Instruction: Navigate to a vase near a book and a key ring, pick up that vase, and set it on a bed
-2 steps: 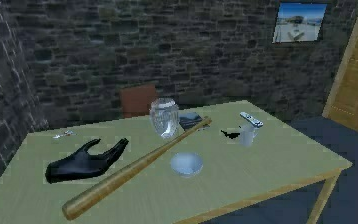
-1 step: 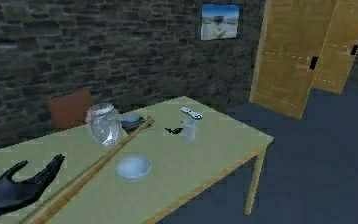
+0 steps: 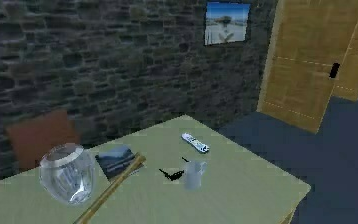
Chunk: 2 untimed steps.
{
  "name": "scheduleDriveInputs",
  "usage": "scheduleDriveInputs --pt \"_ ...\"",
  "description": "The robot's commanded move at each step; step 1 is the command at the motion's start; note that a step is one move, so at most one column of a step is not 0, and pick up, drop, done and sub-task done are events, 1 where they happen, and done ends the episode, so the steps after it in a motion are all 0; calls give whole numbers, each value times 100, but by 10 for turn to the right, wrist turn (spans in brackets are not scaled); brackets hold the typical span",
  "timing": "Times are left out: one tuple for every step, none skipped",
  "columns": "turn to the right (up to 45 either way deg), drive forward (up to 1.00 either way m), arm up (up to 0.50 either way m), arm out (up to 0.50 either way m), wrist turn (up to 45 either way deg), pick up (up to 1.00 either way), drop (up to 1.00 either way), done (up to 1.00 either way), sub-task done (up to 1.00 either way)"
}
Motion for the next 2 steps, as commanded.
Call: scheduleDriveInputs --pt "-450 0 0 0 0 0 0 0 0" --pt "-450 0 0 0 0 0 0 0 0"
